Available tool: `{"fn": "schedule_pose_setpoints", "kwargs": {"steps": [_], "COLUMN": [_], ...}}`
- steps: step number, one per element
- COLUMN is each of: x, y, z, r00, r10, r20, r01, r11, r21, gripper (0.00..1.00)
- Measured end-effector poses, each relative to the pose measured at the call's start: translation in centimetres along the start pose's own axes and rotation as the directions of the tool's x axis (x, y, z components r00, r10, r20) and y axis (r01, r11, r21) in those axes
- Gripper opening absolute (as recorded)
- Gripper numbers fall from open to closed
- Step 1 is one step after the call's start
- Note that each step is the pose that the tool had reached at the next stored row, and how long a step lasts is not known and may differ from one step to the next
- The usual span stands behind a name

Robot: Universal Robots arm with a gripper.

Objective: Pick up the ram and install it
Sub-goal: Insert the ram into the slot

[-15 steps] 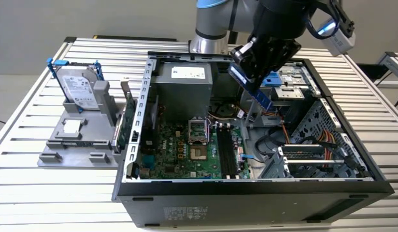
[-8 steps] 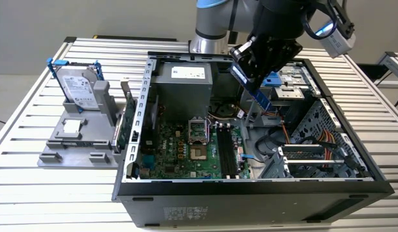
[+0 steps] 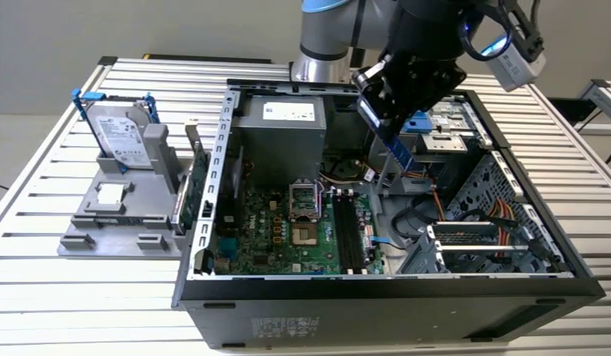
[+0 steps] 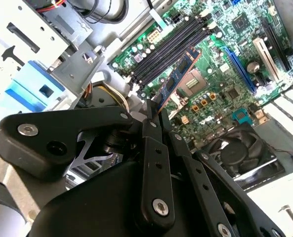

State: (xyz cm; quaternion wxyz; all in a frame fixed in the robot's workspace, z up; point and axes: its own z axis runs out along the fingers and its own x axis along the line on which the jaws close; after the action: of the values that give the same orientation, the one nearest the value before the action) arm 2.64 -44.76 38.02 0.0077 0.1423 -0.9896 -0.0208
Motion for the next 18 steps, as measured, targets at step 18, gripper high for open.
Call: {"fn": "schedule_pose_setpoints", "kwargs": {"steps": [18], "x": [0.00], "y": [0.00], "z": [0.00], "r00": [0.9895], "r10": [0.145], "r20": [0.0062], "r01": [-0.145], "r11": [0.9895], "r21": [-0.0017], "gripper": [0.00]}}
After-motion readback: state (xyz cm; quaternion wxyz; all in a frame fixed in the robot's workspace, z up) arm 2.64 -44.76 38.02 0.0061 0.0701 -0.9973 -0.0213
